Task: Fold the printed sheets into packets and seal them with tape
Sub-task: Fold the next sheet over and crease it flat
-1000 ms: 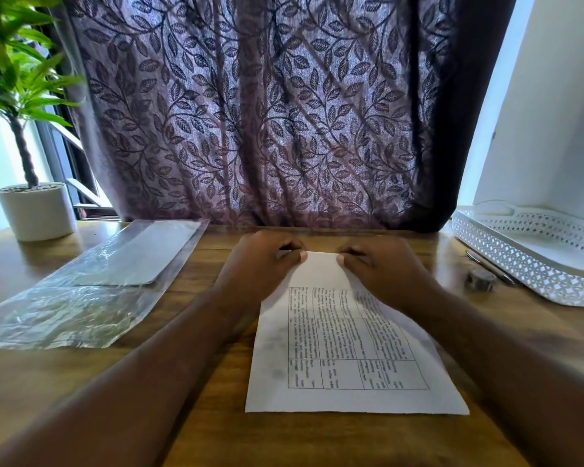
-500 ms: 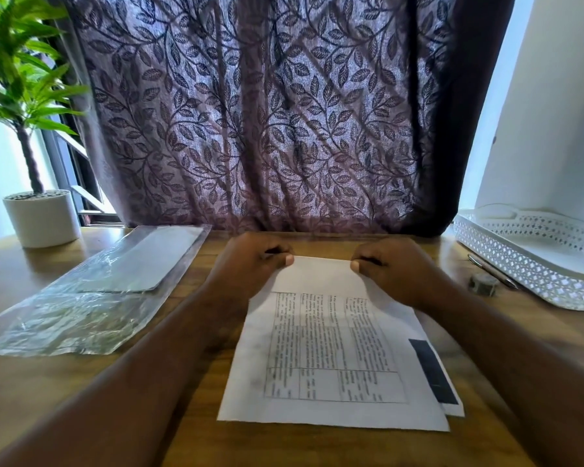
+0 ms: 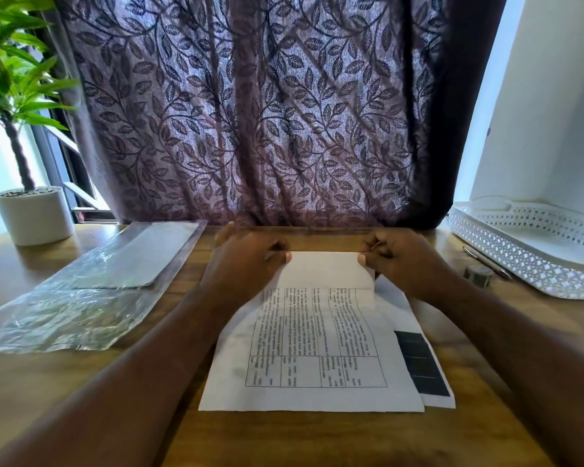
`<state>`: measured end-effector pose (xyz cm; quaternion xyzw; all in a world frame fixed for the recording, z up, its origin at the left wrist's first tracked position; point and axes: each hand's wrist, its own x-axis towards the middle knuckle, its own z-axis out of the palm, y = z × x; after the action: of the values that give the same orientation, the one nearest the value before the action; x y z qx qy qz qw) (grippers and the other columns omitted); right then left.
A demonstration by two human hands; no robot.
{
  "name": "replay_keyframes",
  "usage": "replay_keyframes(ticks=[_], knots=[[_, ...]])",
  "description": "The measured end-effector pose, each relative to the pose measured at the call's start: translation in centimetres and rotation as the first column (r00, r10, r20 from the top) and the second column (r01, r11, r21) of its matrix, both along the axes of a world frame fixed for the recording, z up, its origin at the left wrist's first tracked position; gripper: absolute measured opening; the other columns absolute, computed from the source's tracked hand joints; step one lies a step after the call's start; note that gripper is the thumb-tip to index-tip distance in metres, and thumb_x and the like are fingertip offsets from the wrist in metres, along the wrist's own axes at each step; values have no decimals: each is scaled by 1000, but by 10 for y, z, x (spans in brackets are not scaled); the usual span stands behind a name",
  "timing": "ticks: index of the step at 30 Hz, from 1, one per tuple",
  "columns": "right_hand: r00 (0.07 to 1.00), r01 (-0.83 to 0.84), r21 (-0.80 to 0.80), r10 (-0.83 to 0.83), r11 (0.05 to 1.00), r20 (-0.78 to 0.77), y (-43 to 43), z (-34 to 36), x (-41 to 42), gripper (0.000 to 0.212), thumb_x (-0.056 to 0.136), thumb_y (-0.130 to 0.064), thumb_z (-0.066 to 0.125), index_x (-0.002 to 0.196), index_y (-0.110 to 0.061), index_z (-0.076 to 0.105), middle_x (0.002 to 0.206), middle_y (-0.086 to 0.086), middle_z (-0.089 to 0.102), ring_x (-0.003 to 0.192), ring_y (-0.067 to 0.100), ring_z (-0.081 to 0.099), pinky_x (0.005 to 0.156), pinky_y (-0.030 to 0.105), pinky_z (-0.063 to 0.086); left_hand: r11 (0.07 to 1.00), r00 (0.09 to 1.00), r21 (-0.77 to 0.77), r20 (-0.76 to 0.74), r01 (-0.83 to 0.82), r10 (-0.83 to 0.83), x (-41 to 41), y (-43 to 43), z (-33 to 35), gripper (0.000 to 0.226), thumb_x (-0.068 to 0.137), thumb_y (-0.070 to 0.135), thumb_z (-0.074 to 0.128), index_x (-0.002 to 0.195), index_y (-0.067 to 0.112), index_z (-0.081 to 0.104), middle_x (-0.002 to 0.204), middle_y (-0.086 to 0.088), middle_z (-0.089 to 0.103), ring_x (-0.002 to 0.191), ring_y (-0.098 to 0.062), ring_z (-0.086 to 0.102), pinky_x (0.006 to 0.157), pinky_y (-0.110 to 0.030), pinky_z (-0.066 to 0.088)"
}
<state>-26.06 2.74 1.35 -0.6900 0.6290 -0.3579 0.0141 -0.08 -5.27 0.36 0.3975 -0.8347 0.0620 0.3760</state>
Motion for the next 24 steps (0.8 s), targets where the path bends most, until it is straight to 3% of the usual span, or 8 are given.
replay_keyframes(ticks=[2,3,5,7,12,20,24], knots=[[1000,-19,-55,18,998,-22,6,4,13,16,90,-19,73,82,-27,62,76,-3,74,71,11,70,69,33,58,995,996,-40,14,89,-89,-12,10,2,23,92,45,56,102,30,70,101,14,73,96,-7,63,106,-36,29],[999,-42,-85,40,996,-23,8,6,21,15,90,-19,73,83,-26,62,75,-5,73,69,7,68,65,27,56,990,990,-39,29,137,-136,-19,16,4,29,92,48,51,103,29,69,102,13,73,97,-8,64,104,-36,35],[995,-97,-136,94,986,-29,12,8,35,8,89,-21,74,87,-22,66,75,-7,70,68,7,65,60,24,50,974,972,-7,59,227,-226,-32,25,7,40,91,52,41,101,26,70,95,9,73,88,-11,65,86,-36,49],[988,-152,-160,147,975,-40,15,10,43,7,90,-24,72,89,-19,68,77,-5,69,69,12,65,61,31,52,963,961,-7,54,270,-270,-36,29,9,41,93,50,40,99,25,71,88,7,71,78,-11,63,73,-36,51],[989,-142,-130,145,981,15,12,8,34,6,92,-19,70,88,-22,66,80,-5,72,74,12,68,71,43,59,978,979,-77,74,194,-188,-24,28,13,20,96,35,55,99,26,72,88,6,73,77,-13,64,73,-35,52],[980,-81,-95,97,992,172,2,3,0,14,91,-16,72,85,-27,66,76,12,72,78,37,70,74,59,58,994,999,105,47,3,-8,10,2,17,18,99,33,56,105,26,72,101,1,74,86,-22,64,74,-33,50],[971,-54,-67,68,996,230,2,0,-9,11,92,-11,70,85,-18,67,79,12,75,79,29,74,74,51,63,985,1000,173,-19,-16,20,20,-12,12,17,98,28,58,98,19,72,92,-1,72,84,-23,64,75,-36,51]])
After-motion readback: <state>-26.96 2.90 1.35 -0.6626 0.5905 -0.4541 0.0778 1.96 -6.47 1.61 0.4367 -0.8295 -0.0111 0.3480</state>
